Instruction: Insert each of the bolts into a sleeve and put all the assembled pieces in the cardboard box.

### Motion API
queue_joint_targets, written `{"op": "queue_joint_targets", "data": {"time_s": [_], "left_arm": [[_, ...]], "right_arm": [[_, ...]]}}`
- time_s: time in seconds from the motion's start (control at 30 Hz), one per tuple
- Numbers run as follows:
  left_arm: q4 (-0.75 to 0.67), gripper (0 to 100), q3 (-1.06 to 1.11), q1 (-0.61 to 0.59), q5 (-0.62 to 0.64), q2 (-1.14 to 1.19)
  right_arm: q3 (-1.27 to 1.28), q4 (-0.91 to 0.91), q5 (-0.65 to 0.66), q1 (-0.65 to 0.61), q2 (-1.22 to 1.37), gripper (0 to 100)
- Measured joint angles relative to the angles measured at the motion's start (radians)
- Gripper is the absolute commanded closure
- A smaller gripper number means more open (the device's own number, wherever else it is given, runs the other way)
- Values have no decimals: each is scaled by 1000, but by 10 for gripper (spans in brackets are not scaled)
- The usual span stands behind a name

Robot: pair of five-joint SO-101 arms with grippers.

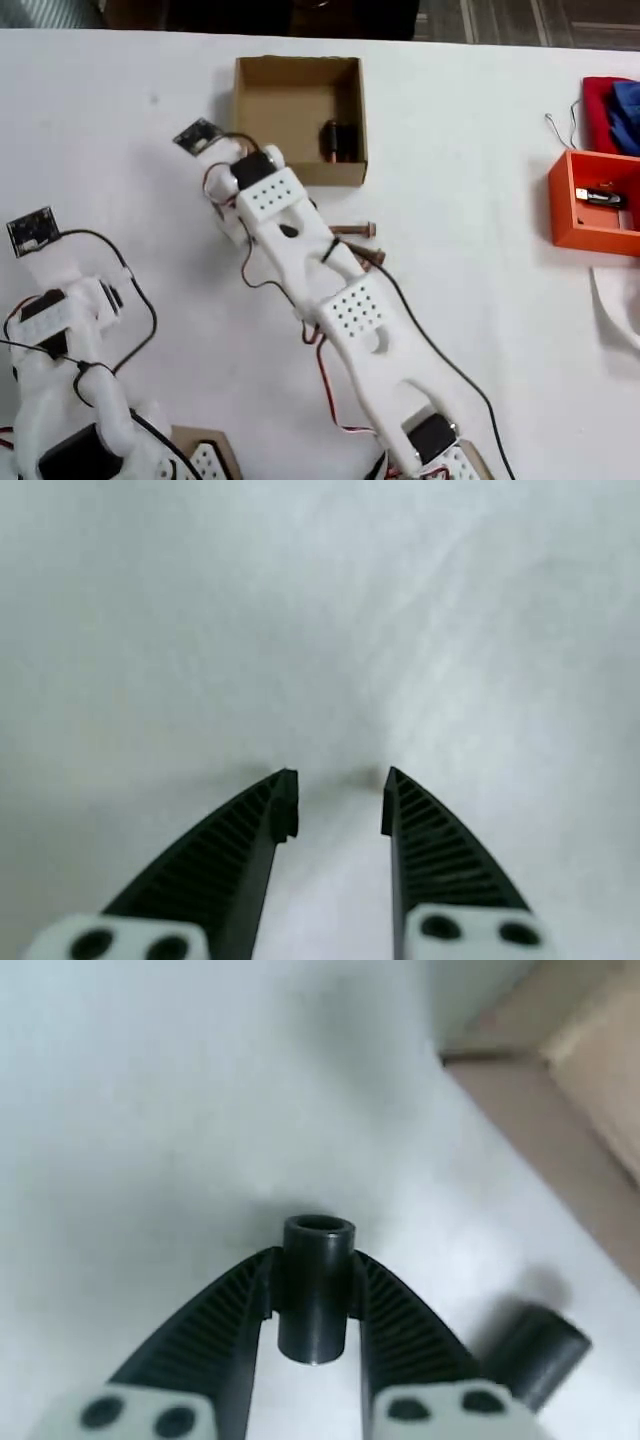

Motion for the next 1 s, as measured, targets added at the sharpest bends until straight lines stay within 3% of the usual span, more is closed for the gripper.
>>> {"op": "queue_joint_targets", "data": {"time_s": [0.2,0.37,0.63,0.8,0.9,1.0], "left_arm": [[0,838,0,0,0,0],[0,838,0,0,0,0],[0,838,0,6,0,0],[0,838,0,23,0,0],[0,838,0,23,0,0],[0,838,0,26,0,0]], "right_arm": [[-123,54,-97,43,-135,978],[72,54,-126,51,-390,978],[845,2,-117,71,-1051,978],[1478,-336,-55,72,-1476,978],[1841,-548,-51,72,-1542,978],[2050,-664,-49,77,-1542,978]]}}
